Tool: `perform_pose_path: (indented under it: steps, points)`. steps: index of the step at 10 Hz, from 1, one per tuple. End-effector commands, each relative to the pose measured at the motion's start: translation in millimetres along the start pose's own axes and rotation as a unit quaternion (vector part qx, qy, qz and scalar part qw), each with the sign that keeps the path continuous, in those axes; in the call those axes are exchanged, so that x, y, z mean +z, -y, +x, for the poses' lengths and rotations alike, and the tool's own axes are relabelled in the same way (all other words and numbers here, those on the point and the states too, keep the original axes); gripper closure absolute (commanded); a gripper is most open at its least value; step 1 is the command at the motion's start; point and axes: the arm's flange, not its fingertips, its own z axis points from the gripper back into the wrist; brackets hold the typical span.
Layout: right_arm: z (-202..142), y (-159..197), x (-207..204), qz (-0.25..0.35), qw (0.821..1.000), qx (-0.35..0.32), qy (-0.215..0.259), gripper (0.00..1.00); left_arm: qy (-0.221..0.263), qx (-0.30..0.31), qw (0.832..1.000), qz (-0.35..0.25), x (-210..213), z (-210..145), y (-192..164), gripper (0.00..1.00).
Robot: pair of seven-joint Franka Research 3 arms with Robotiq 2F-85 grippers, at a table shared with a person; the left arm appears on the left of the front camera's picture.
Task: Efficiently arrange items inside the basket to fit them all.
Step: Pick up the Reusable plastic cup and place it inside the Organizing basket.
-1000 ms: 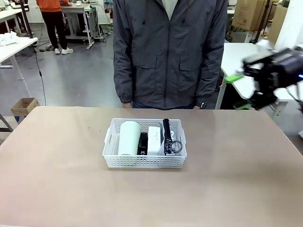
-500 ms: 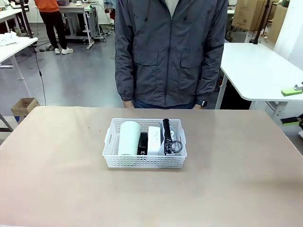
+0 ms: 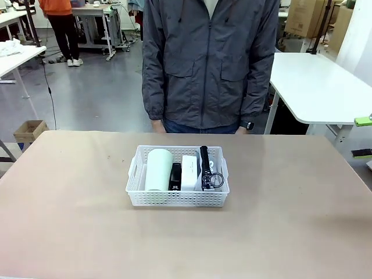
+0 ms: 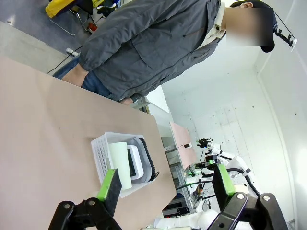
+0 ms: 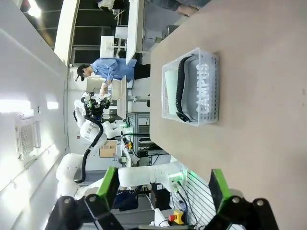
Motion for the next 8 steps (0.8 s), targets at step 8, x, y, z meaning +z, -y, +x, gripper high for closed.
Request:
perform_pose_path:
  steps: [8]
  points:
    - [-2.9, -8.7, 0.7, -0.001, 1.0, -0.012, -0.001, 0.0, -0.002, 0.001, 1.0, 0.0, 0.1, -1.6, 2.0, 0.0]
